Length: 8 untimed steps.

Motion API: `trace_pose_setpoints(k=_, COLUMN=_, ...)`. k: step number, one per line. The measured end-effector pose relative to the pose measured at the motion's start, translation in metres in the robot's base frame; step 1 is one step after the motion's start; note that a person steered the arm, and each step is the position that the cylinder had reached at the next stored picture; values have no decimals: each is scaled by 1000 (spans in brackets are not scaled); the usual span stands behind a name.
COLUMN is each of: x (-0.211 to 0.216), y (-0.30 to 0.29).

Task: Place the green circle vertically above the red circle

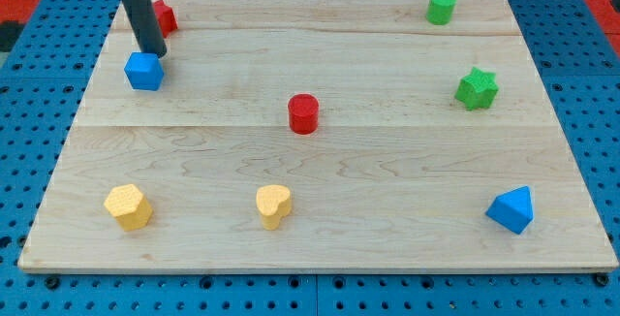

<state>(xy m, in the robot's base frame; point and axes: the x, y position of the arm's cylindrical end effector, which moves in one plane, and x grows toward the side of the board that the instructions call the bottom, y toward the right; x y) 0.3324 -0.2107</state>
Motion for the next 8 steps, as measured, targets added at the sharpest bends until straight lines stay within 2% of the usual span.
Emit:
trace_pose_setpoints(k=1, x=23, y=0)
trace_pose_setpoints(k=2, x=1, y=75)
trace_pose_setpoints(k=4, x=-15, y=312)
trace_pose_setpoints(k=5, x=-60, y=426)
trace_pose_setpoints(k=6, x=-110, y=476)
trace_pose_setpoints(k=7, x=-130, y=421)
trace_pose_setpoints(k=8, x=-116, y=362)
